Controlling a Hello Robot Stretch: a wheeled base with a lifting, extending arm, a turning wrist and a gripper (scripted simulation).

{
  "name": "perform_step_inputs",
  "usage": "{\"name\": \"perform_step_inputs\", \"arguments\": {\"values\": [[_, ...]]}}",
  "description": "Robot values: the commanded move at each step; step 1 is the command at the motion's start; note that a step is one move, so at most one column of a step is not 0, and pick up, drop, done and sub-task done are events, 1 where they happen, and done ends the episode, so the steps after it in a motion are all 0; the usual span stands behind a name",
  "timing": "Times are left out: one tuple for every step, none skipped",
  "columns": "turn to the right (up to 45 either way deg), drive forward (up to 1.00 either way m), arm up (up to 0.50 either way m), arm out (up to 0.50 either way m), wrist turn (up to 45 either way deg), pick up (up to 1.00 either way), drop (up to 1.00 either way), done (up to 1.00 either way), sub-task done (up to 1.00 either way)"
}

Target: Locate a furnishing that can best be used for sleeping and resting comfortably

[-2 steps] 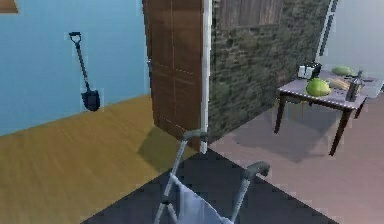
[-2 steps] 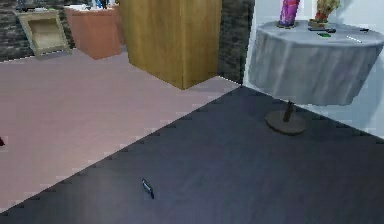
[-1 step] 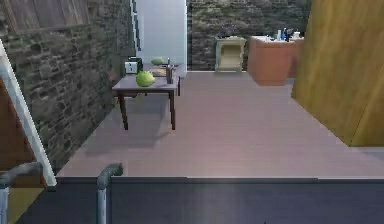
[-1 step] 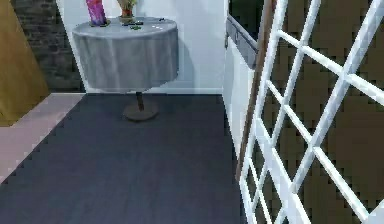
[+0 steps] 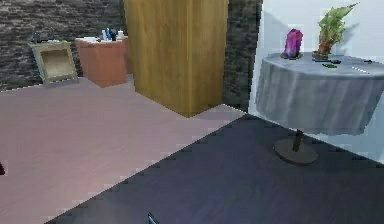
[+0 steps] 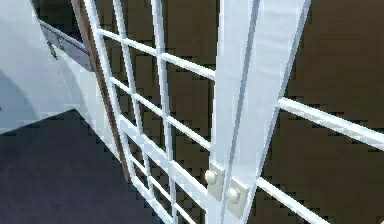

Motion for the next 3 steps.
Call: {"name": "perform_step_inputs", "arguments": {"values": [[15.0,0.0,0.0,0.0,0.0,0.0,0.0,0.0,0.0],[0.0,0.2,0.0,0.0,0.0,0.0,0.0,0.0,0.0],[0.0,0.65,0.0,0.0,0.0,0.0,0.0,0.0,0.0]]}}
